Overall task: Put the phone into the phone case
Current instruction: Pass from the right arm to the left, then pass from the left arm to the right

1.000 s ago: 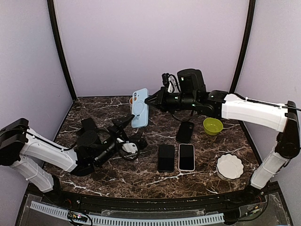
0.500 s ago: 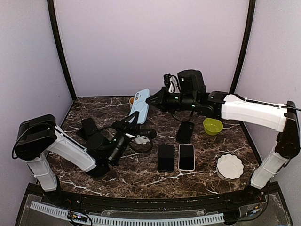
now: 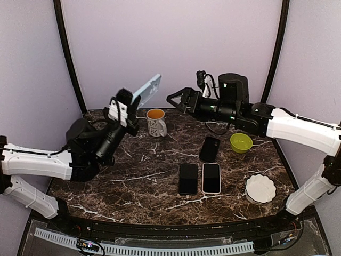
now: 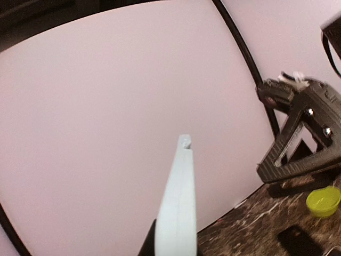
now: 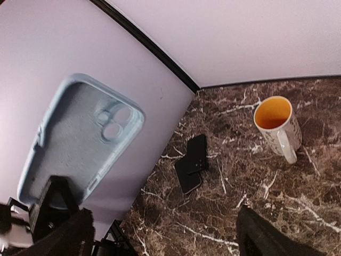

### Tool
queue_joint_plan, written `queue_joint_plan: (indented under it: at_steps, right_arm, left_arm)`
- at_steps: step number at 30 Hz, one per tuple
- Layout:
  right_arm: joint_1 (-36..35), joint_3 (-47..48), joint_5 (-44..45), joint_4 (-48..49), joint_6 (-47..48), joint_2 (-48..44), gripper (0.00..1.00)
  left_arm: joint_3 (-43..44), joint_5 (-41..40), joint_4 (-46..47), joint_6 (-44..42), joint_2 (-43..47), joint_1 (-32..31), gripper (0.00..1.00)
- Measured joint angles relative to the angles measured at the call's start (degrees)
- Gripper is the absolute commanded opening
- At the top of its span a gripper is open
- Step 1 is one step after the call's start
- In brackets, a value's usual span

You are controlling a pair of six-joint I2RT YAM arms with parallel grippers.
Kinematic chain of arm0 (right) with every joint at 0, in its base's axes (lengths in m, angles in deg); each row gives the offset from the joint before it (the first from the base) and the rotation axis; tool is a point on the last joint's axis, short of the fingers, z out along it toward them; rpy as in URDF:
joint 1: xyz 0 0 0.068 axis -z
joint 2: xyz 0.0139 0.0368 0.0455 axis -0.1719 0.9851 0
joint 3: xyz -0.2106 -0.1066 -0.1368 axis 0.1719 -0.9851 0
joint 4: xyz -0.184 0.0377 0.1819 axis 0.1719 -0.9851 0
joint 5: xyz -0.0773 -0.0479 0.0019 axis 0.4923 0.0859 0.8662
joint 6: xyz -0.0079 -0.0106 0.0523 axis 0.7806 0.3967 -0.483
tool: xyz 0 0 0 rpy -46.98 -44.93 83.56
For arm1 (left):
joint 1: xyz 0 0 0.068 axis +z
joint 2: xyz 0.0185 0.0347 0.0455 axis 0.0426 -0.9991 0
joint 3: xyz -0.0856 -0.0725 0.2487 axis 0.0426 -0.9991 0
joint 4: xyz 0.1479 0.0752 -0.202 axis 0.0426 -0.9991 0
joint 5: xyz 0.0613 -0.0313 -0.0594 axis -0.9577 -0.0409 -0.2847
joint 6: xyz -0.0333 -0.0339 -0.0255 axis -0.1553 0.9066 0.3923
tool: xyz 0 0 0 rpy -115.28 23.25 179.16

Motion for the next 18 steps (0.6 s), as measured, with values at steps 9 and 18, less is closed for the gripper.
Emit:
queue_joint_plan:
  at_steps: [9,18]
  right_arm:
    - [-1.0,-6.2,-0.8,16.9,2.3,-2.7,0.94]
    - [-2.5,0.4,-12.3,30.2,1.6,7.1,0.32]
  left_arm:
    - [-1.5,13.2,-3.2,42.5,11.6,5.3,0.0]
    - [-3.0,22.5,-1.1,57.9,8.1,5.3,0.0]
